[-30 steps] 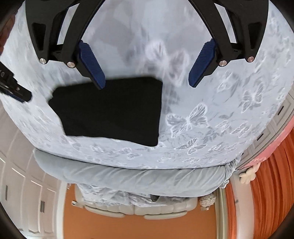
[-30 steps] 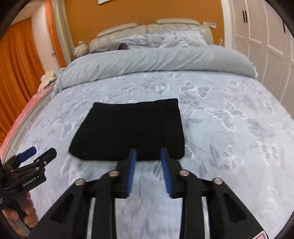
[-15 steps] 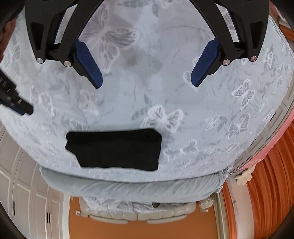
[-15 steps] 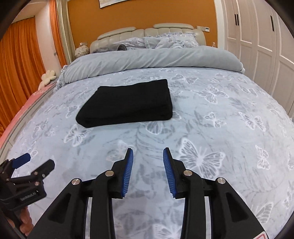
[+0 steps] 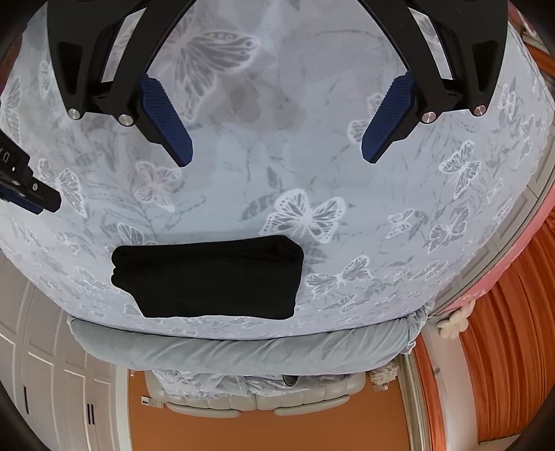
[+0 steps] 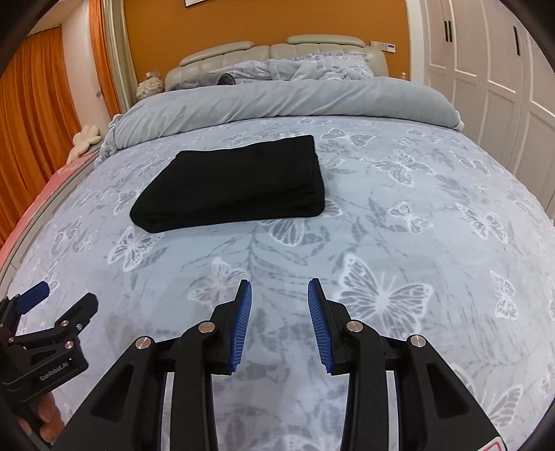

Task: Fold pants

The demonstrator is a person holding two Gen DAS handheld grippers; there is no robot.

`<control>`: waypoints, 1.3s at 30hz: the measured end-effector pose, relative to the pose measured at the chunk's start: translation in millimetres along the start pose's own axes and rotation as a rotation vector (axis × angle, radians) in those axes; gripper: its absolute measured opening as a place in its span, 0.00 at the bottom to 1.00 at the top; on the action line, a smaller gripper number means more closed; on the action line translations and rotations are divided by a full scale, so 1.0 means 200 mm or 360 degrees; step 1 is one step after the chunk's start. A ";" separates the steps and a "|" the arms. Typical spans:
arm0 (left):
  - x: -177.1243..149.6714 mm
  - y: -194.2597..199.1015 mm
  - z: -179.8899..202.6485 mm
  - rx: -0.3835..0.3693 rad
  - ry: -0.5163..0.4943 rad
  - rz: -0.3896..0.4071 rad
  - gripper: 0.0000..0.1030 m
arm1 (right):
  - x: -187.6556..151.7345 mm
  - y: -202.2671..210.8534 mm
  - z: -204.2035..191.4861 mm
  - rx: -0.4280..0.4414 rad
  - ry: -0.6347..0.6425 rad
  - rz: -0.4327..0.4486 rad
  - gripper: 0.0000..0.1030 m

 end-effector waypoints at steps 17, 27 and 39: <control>-0.02 0.00 -0.01 0.0019 0.0011 -0.0010 0.93 | 0.00 0.03 -0.05 0.0001 0.0000 0.0024 0.33; -0.04 -0.03 -0.01 0.0034 0.0004 -0.0038 0.93 | -0.01 0.03 -0.06 -0.0013 -0.0007 0.0010 0.33; -0.04 -0.03 0.00 0.0028 0.0004 -0.0039 0.93 | -0.01 0.03 -0.06 -0.0009 -0.0008 0.0008 0.33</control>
Point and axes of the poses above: each gripper's, at about its wrist camera, not at the fingertips, and y roughly against the way its jaws point, z to its right, x to its top, the point moved 10 cm from there along -y, roughly the way its jaws point, and after that the axes turned 15 degrees about z, right-handed, at the moved point
